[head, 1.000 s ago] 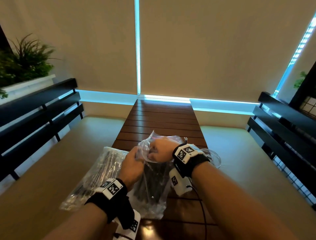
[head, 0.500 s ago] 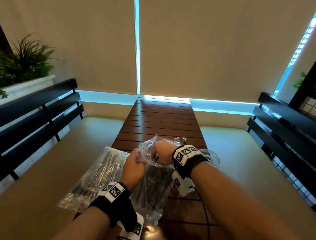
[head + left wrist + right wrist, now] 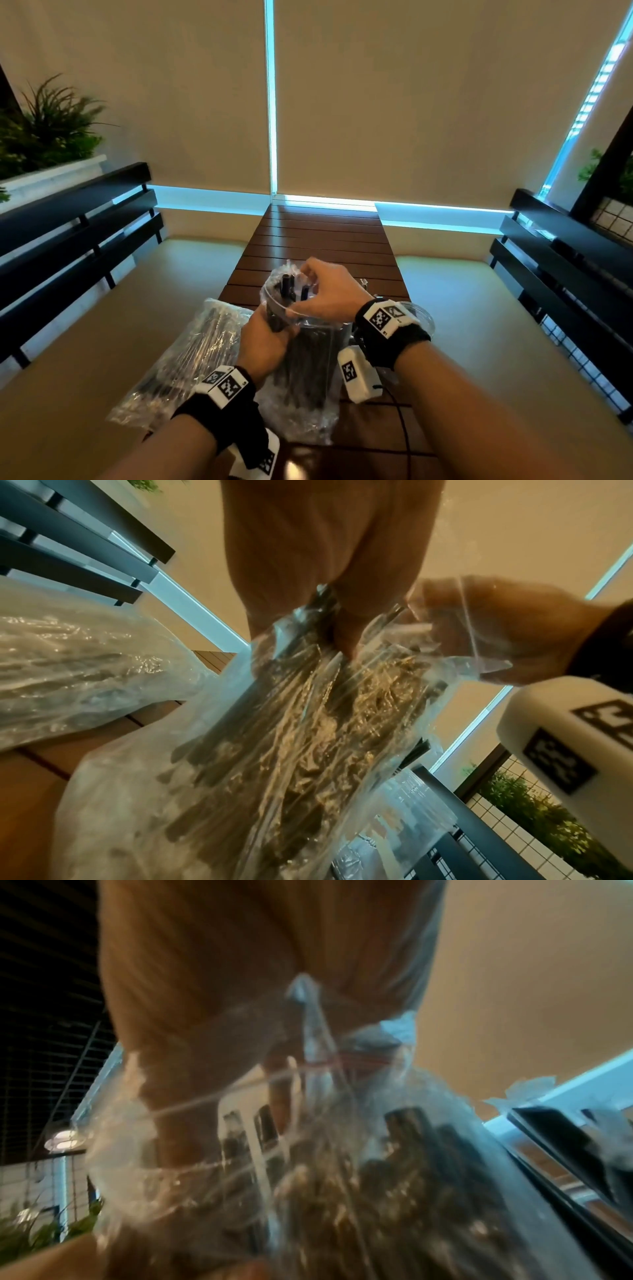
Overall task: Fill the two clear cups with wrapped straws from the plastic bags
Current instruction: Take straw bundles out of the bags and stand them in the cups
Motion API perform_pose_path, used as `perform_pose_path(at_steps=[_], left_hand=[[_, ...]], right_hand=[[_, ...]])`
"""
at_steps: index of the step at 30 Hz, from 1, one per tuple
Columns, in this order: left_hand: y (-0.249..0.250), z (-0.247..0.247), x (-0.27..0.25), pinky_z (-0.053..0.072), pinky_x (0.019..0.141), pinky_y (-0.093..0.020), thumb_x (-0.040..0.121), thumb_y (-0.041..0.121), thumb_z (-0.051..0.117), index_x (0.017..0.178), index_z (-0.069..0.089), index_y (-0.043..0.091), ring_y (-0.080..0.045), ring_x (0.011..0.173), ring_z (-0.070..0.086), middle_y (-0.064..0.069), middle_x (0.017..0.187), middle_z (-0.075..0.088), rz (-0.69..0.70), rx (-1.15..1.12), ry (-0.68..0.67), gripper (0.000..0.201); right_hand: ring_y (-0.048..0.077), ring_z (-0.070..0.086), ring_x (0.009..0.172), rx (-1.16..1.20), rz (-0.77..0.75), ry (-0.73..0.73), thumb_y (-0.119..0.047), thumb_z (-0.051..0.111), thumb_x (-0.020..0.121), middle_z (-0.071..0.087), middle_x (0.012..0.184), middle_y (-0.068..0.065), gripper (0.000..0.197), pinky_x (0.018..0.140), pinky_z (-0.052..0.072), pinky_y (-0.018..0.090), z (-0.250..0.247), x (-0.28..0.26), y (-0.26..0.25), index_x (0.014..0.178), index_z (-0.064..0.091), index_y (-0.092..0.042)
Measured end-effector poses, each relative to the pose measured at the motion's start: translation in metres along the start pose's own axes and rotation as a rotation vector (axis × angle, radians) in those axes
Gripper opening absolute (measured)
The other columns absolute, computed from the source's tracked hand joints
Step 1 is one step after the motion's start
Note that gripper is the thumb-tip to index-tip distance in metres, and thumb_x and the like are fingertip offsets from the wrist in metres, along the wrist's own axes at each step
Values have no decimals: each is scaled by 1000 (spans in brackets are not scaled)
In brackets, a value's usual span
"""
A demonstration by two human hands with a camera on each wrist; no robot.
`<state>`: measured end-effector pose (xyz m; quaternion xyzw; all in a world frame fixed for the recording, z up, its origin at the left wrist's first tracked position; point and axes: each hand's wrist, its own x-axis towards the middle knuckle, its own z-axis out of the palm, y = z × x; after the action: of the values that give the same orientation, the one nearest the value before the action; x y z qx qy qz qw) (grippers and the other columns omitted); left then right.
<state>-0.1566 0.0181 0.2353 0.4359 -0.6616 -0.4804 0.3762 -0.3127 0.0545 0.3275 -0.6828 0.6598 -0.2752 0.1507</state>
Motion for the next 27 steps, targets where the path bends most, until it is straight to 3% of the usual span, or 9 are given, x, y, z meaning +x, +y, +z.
perform_pose_path(at_steps=[3, 8, 10, 13, 16, 19, 22, 24, 27], left_hand=[[-3, 2, 1, 58, 85, -39, 87, 10, 70, 111, 66, 27, -15, 100, 70, 4, 103, 74, 56, 22, 19, 30], [-10, 0, 1, 51, 71, -23, 83, -9, 56, 115, 62, 14, -17, 94, 67, 1, 99, 71, 122, 152, 2, 40], [-9, -3, 0, 57, 81, -33, 79, -9, 55, 118, 62, 16, -15, 98, 68, 1, 103, 71, 123, 115, -29, 46], [-6, -6, -1, 59, 89, -39, 81, 15, 63, 119, 65, 22, -9, 101, 69, 4, 108, 74, 153, 37, -93, 39], [-4, -6, -2, 58, 91, -45, 89, 19, 68, 114, 68, 27, -10, 101, 71, 7, 107, 76, 124, -14, -99, 26], [-4, -4, -2, 57, 93, -48, 93, 15, 67, 115, 68, 23, -12, 100, 71, 4, 106, 76, 71, -97, -95, 23], [5, -6, -5, 54, 97, -50, 89, 25, 70, 120, 64, 28, -17, 108, 69, 2, 113, 74, 24, -229, -133, 31], [8, -8, -5, 53, 98, -50, 80, 32, 74, 120, 61, 37, -18, 113, 66, 3, 119, 71, 31, -261, -153, 42], [10, -7, -1, 54, 97, -50, 79, 7, 72, 128, 56, 32, -23, 115, 66, -3, 122, 70, 78, -258, -171, 58]], right_hand=[[12, 61, 91, -90, -24, -59, -51, 72, 82, 67, 103, -5, 40, 85, 52, 31, 15, -2, 0, 109, 63, -24], [17, 61, 94, 7, -80, -111, -40, 63, 93, 68, 105, 0, 31, 84, 48, 31, 33, 1, -8, 115, 62, -19], [12, 61, 90, 90, -70, -88, -35, 61, 96, 69, 105, -2, 26, 83, 47, 26, 33, -1, -8, 115, 64, -18], [1, 62, 86, 245, -47, 50, -34, 62, 96, 72, 105, -6, 21, 78, 42, 15, 25, -1, -10, 112, 68, -20], [12, 65, 98, 311, -27, 134, -34, 60, 98, 72, 111, -3, 25, 89, 48, 29, 22, 1, -14, 118, 65, -20], [16, 64, 101, 301, -34, 73, -27, 58, 99, 69, 113, 2, 26, 88, 49, 28, 23, 1, -16, 122, 59, -15], [18, 65, 83, 268, -16, 100, -19, 59, 95, 71, 91, 5, 7, 76, 47, 29, 21, 4, -7, 95, 63, -13], [22, 63, 71, 229, -42, 82, -13, 54, 93, 67, 75, 6, 15, 69, 51, 36, 25, 5, -6, 79, 59, -15], [21, 65, 76, 270, -43, 90, -16, 51, 95, 67, 80, 3, 14, 76, 56, 44, 34, 5, -11, 84, 54, -25]])
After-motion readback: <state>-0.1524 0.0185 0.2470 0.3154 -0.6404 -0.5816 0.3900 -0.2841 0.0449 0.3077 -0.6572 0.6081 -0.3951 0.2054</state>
